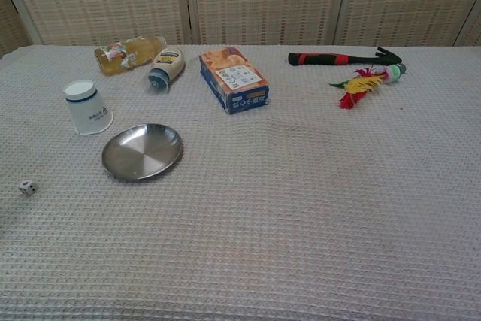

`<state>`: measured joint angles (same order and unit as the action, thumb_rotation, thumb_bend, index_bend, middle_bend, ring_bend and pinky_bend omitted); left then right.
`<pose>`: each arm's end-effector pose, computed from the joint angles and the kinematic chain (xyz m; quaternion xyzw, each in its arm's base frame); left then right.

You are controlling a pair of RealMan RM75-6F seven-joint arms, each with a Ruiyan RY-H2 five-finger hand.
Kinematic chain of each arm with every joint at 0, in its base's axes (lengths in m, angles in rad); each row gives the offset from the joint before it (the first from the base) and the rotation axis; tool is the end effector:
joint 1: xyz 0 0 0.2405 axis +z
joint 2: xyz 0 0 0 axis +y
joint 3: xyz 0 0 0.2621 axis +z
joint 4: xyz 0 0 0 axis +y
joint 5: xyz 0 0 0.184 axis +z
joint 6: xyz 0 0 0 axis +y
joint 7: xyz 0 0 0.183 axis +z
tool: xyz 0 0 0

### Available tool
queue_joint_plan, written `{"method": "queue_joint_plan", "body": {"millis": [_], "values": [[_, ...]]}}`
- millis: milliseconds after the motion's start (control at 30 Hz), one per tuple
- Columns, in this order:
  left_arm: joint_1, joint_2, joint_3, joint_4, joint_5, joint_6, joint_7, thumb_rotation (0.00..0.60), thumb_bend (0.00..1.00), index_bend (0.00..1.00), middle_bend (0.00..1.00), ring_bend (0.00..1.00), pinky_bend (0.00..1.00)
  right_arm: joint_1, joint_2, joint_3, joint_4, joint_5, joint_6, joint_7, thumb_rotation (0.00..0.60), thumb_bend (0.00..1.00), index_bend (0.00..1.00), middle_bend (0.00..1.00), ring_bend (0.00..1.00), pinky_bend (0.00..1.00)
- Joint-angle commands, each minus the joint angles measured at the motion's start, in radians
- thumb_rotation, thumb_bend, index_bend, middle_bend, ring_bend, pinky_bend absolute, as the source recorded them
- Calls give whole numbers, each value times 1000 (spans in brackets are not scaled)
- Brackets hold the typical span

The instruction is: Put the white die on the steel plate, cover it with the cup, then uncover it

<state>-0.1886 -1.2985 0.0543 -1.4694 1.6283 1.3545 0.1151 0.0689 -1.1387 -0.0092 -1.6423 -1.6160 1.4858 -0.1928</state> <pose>-0.2900 0.2244 0.0904 -0.7136 -0.3554 -0.3453 0.4953 -0.2883 -0.2006 0.1591 0.6625 -0.3360 0.3480 0.5719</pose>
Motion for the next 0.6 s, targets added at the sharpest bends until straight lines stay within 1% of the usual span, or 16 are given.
{"method": "queue_joint_plan", "body": {"millis": [33,200,333,600], "values": [[-27,-30,-7,28,-7,-43,20,600,392,157,888,779,869,0,-1,0,0,-3,1,0,600,173,0,0,0,0],[-65,-80,-27,82,-41,-108,41,600,402,194,940,828,901,0,2,0,2,-2,-1,6,600,173,0,0,0,0],[-91,-121,-40,134,-62,-147,48,600,408,248,979,868,927,2,4,2,3,5,-7,8,600,173,0,0,0,0],[-121,-180,-54,238,-72,-160,21,600,423,311,1000,889,943,7,8,2,-1,20,-28,10,600,173,0,0,0,0]]}}
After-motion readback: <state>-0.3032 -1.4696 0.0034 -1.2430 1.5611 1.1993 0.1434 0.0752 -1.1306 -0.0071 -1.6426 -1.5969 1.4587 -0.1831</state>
